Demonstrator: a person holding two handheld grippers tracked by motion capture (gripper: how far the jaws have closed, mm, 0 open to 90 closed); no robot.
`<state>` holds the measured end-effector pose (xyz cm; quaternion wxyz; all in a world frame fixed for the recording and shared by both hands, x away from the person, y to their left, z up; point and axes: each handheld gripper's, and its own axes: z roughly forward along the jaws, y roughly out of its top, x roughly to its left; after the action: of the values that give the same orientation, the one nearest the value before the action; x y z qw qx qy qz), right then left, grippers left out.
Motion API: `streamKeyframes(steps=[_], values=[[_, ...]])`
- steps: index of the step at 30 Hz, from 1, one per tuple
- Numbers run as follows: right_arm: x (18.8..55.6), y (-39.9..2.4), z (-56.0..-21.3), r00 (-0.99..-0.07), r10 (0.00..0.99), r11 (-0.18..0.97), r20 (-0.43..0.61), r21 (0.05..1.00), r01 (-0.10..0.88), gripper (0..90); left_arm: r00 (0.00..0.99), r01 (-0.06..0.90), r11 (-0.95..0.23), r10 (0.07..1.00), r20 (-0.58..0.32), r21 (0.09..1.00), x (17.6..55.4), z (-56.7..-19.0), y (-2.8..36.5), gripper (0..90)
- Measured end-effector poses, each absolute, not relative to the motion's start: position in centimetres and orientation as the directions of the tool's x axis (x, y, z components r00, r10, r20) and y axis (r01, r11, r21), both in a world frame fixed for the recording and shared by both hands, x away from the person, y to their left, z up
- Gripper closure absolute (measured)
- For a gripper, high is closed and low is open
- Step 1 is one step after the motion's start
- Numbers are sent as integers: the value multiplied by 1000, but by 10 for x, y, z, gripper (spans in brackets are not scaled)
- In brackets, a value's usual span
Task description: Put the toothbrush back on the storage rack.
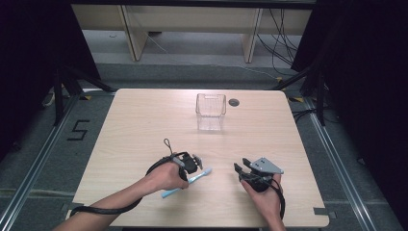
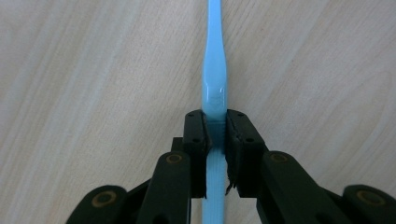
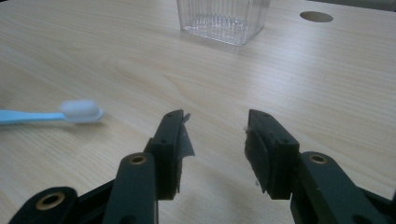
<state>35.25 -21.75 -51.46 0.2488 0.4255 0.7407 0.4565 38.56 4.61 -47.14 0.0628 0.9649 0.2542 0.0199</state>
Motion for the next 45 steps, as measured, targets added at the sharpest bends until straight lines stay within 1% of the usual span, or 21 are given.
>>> streamKeyframes(steps=[13, 26, 27, 29, 30, 31, 33, 41, 42, 43, 44, 45], values=[[352, -218, -514, -511, 859, 229, 14, 884, 408, 574, 866, 485, -840, 500, 0, 243, 386, -454, 60, 783], [352, -217, -514, -510, 860, 229, 10, 886, 404, 574, 851, 496, -796, 525, -13, 346, 387, -447, 76, 783], [352, -216, -514, -512, 858, 214, 35, 882, 419, 574, 851, 494, -794, 524, -13, 353, 387, -446, 77, 783], [352, -217, -514, -510, 860, 233, 7, 885, 404, 574, 851, 491, -788, 524, -12, 373, 388, -444, 80, 783], [352, -216, -514, -511, 859, 232, 8, 884, 405, 574, 856, 481, -790, 517, -8, 380, 389, -442, 81, 783], [350, -215, -514, -501, 864, 210, 39, 878, 430, 574, 849, 492, -781, 528, -16, 385, 388, -442, 82, 783], [350, -215, -514, -502, 864, 209, 38, 879, 428, 574, 854, 480, -782, 521, -6, 398, 389, -440, 84, 783], [350, -215, -514, -500, 865, 208, 39, 879, 428, 570, 845, 482, -752, 535, -9, 450, 390, -437, 91, 784], [352, -217, -514, -508, 861, 229, 9, 886, 404, 569, 846, 480, -754, 533, -11, 449, 390, -437, 92, 783], [352, -217, -514, -508, 862, 229, 9, 885, 405, 569, 844, 481, -745, 536, -15, 463, 390, -437, 93, 783], [350, -215, -514, -499, 866, 207, 41, 879, 430, 568, 842, 482, -744, 539, -10, 462, 390, -437, 94, 783], [350, -215, -514, -499, 866, 209, 37, 880, 428, 568, 845, 476, -748, 534, -6, 463, 390, -437, 95, 783]])
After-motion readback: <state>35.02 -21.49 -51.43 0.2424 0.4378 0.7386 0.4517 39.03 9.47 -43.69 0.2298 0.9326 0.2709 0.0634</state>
